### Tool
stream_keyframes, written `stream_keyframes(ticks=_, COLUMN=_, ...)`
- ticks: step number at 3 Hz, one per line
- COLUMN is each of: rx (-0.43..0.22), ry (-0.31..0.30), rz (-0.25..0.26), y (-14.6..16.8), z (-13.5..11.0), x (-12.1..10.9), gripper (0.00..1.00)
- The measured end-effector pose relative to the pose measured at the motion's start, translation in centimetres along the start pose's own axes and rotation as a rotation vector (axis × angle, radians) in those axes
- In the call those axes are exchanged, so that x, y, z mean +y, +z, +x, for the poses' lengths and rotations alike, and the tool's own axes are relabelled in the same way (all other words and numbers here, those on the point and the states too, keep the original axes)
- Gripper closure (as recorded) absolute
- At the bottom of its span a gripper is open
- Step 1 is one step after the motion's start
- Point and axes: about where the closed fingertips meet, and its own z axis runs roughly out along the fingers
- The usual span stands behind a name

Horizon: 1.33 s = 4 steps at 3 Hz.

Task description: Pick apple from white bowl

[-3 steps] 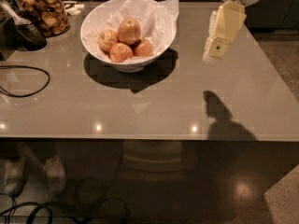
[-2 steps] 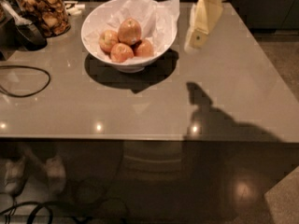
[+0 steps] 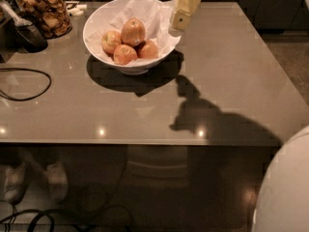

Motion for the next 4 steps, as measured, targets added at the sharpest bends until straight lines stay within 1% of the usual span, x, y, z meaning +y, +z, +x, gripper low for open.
stream_keyframes(ticks=1, rx=0.0, ry=0.0, rz=0.0, y=0.0, z=0.0, x=0.0, gripper=0.0)
stream_keyframes(ticks=2, rx=-0.038, ry=0.012, rz=-0.001, y=1.3, z=-1.5, x=-1.7, gripper=0.0)
stream_keyframes(ticks=3, rx=-0.112, ry=0.073, rz=-0.008, y=6.3, z=-4.5, x=-6.7, gripper=0.0)
stream_keyframes(ticks=4, rx=-0.138, ry=0.074, rz=0.025, y=6.4, z=-5.1, x=-7.8, gripper=0.0)
